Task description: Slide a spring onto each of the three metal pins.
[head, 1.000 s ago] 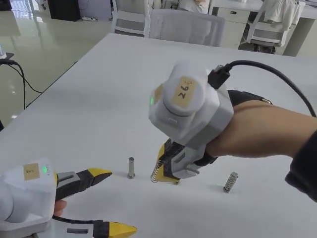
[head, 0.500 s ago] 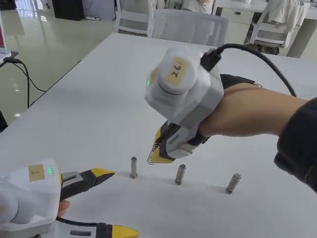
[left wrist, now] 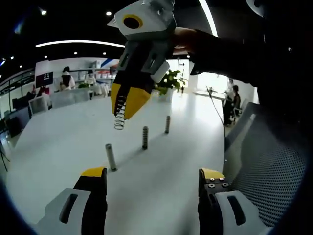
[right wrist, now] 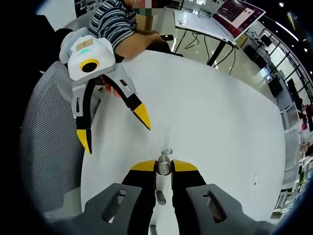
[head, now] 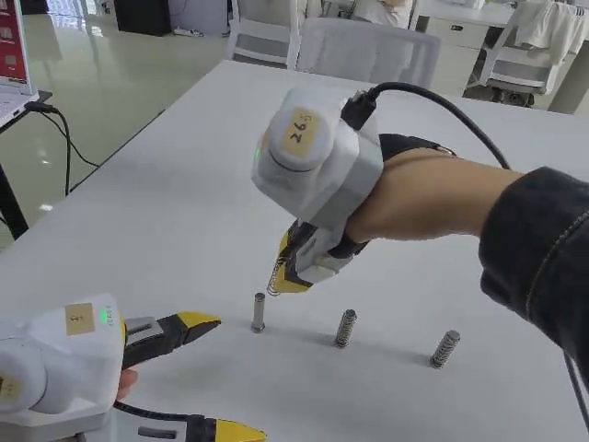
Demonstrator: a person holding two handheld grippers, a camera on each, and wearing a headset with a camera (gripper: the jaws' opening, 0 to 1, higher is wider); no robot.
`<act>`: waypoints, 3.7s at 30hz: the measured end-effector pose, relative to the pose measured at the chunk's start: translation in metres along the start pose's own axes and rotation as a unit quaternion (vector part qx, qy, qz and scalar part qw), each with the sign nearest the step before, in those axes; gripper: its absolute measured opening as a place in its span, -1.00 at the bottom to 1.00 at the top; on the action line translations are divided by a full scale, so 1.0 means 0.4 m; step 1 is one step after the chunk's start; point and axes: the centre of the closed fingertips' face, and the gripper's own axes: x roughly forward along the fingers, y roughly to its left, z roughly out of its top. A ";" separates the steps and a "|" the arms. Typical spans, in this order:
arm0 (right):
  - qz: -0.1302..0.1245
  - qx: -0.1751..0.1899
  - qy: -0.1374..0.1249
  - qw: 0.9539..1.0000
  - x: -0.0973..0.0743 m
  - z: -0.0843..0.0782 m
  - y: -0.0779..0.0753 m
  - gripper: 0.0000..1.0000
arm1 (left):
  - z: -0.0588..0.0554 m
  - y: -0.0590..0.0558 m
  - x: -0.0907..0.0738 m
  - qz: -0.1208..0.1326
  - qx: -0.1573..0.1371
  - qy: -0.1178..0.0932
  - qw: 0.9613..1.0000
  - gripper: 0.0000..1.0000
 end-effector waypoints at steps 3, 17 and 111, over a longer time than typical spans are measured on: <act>0.003 0.000 -0.001 1.000 0.008 0.004 0.000 -0.83 | -0.002 0.002 -0.003 0.002 0.000 0.001 1.000 0.44; 0.009 -0.012 0.018 1.000 0.054 0.002 -0.009 -0.83 | -0.007 0.009 -0.014 0.008 -0.003 0.000 1.000 0.43; 0.042 0.017 0.043 0.998 0.189 -0.073 0.017 -0.62 | -0.022 0.012 -0.013 0.005 -0.008 0.008 1.000 0.37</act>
